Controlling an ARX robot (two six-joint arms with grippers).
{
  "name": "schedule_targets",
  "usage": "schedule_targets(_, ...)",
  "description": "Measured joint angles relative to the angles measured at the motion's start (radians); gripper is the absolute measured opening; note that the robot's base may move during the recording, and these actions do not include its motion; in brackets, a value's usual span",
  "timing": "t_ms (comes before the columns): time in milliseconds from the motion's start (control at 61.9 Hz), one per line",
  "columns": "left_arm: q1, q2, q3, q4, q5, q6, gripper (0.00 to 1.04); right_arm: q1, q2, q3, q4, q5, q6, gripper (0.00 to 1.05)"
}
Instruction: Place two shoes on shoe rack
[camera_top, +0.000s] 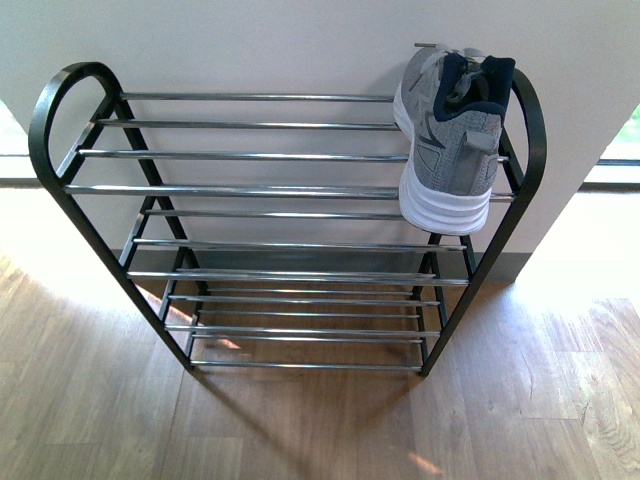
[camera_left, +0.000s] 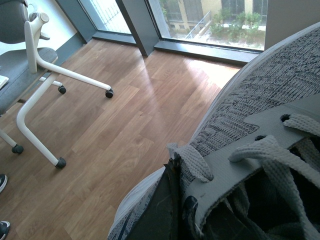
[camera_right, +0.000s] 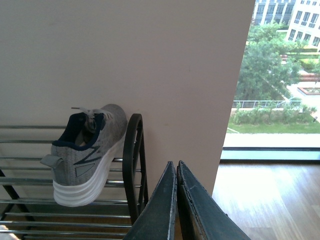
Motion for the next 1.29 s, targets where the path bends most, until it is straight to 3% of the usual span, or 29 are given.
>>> schedule_targets(323, 0.000, 0.000, 0.000, 0.000, 0.000, 0.000, 0.02, 0.000, -0.093, 0.000, -0.094, 0.000, 0.000, 0.01)
schedule_targets(436, 0.000, 0.000, 0.000, 0.000, 0.000, 0.000, 0.02, 0.000, -0.224, 0.000, -0.254, 0.002, 0.000, 0.01)
schedule_targets(840, 0.000, 0.000, 0.000, 0.000, 0.000, 0.000, 0.02, 0.000, -0.265, 0.000, -0.271, 0.002, -0.001, 0.02)
schedule_targets(969, -0.014, 0.010, -0.008, 0.053, -0.027, -0.040, 0.02, 0.000, -0.265, 0.000, -0.271, 0.002, 0.000, 0.23)
schedule_targets(1083, -0.098, 0.143, 0.046, 0.134, -0.023, -0.200, 0.02, 0.000, -0.266, 0.000, -0.271, 0.002, 0.000, 0.42)
schedule_targets(1163, -0.162, 0.328, 0.150, 0.213, 0.044, -0.313, 0.02, 0.000, -0.266, 0.000, -0.271, 0.002, 0.000, 0.56)
schedule_targets(1228, -0.231, 0.573, 0.333, 0.247, 0.171, -0.417, 0.02, 0.000, -0.266, 0.000, -0.271, 0.001, 0.000, 0.74)
schedule_targets(1293, -0.264, 0.715, 0.445, 0.244, 0.236, -0.472, 0.02, 0.000, -0.266, 0.000, -0.271, 0.001, 0.000, 0.84)
